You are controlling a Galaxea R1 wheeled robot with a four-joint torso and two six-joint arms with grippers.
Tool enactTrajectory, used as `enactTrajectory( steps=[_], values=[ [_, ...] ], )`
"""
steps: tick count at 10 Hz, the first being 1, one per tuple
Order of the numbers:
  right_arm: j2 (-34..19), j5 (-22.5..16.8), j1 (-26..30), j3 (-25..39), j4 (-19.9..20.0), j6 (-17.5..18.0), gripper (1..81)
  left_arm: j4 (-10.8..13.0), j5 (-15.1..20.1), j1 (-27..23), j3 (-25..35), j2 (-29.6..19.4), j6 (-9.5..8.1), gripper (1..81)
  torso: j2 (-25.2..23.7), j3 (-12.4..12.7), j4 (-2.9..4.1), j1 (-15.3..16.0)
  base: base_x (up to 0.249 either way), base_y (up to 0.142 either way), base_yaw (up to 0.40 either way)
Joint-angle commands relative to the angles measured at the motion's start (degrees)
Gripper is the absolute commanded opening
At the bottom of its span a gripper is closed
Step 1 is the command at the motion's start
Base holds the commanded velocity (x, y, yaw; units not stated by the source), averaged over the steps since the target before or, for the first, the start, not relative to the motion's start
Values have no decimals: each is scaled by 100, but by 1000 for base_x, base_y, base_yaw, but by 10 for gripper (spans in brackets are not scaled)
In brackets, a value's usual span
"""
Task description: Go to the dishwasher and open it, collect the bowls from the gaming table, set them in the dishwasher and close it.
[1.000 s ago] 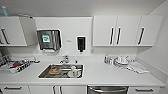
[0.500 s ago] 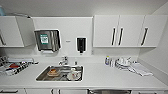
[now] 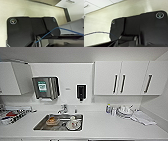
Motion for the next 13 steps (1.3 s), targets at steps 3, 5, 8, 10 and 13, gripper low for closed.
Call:
enactTrajectory(
  steps=[3, 5, 8, 10, 13],
  values=[
    [-37, -250, 319, 66, -59, -11, 811, 25, 262, -259, 84, -95, 0, 811, 2, 0, 0, -2, 0, 0, 0],
    [-55, -250, 345, 110, -33, -2, 811, 8, 244, -259, 154, -208, 0, 811, 0, 0, 0, -5, 0, 0, 0],
    [-503, -329, 459, 664, 11, 7, 811, 25, -327, -259, 1280, -1114, 0, 811, 0, 0, 0, -5, 0, 0, 0],
    [-966, -425, 608, 1460, 28, 15, 811, 78, -676, -259, 1937, -1640, 9, 811, -573, -194, 0, 364, 0, 0, 0],
    [-1504, -425, 811, 2166, 134, 103, 811, 78, -1021, -302, 2721, -2415, 9, 811, -831, -651, 0, 520, 0, 0, 0]
  ],
)
